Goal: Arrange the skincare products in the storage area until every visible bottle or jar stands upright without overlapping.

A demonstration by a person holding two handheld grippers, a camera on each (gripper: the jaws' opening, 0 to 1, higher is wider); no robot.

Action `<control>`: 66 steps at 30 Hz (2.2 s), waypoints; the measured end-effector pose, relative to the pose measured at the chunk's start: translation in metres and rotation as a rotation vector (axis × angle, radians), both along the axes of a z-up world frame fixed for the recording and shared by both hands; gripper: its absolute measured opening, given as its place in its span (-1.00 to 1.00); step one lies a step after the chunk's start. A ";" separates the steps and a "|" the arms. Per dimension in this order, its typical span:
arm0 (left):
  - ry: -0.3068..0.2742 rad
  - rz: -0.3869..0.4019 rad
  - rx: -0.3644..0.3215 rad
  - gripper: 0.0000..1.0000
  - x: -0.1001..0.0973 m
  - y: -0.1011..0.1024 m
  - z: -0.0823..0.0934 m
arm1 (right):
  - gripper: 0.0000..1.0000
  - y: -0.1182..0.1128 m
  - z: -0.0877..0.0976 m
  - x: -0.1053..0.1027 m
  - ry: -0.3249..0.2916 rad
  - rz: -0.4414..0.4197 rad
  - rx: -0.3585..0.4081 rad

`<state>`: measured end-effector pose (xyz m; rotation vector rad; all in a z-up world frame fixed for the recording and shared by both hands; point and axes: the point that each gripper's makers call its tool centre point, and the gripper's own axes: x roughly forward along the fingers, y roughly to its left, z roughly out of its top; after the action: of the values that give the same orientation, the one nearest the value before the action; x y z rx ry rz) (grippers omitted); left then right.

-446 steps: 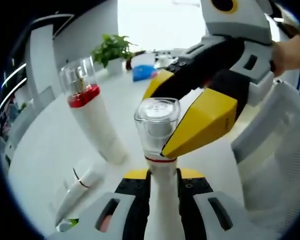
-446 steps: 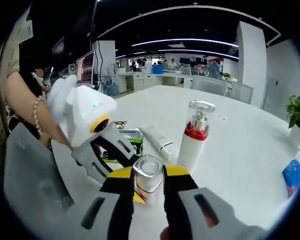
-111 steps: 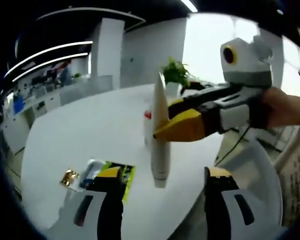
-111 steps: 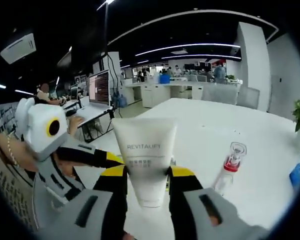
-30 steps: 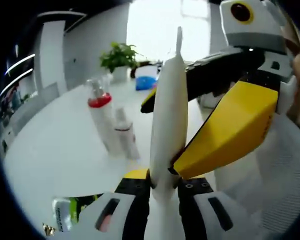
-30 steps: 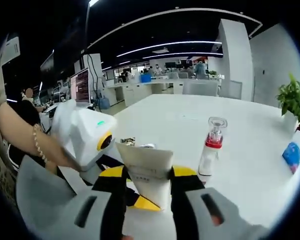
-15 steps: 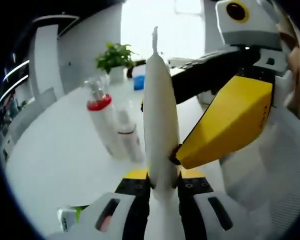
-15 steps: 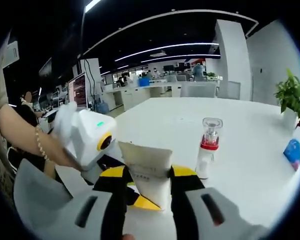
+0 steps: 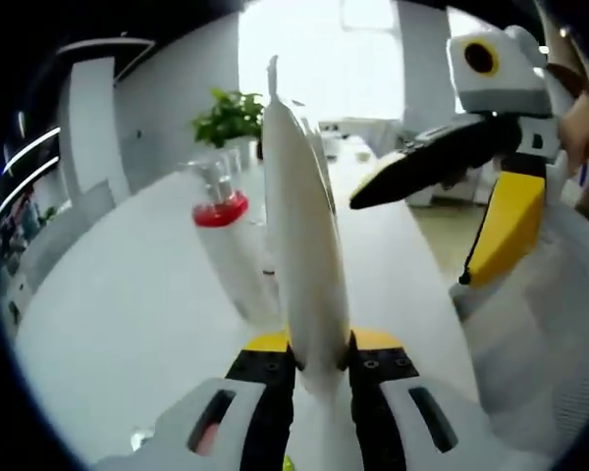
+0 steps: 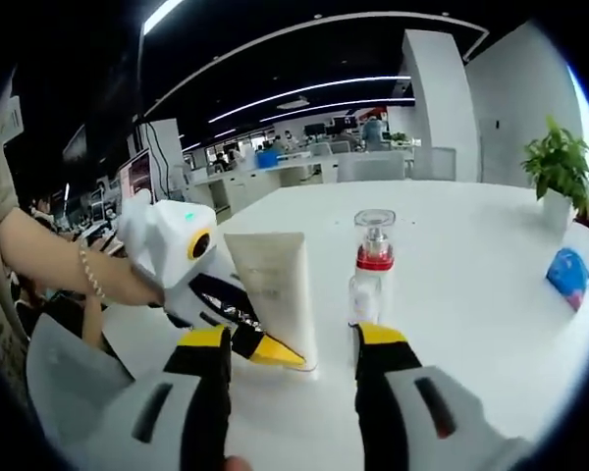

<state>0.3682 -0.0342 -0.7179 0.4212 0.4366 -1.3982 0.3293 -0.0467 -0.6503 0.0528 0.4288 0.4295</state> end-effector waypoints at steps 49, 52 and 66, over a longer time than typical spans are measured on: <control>0.029 -0.029 0.012 -0.61 0.069 -0.015 0.008 | 0.64 -0.006 -0.019 -0.015 0.083 0.096 0.029; 0.033 -0.014 0.023 -0.51 0.066 -0.010 0.008 | 0.65 -0.004 -0.018 -0.015 0.081 0.101 0.031; 0.123 0.186 0.046 0.03 0.039 0.042 0.009 | 0.69 0.006 -0.017 -0.019 0.072 0.148 0.015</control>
<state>0.4067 0.0081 -0.7085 0.3244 0.5946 -1.2391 0.3103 -0.0411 -0.6669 0.0508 0.5021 0.5780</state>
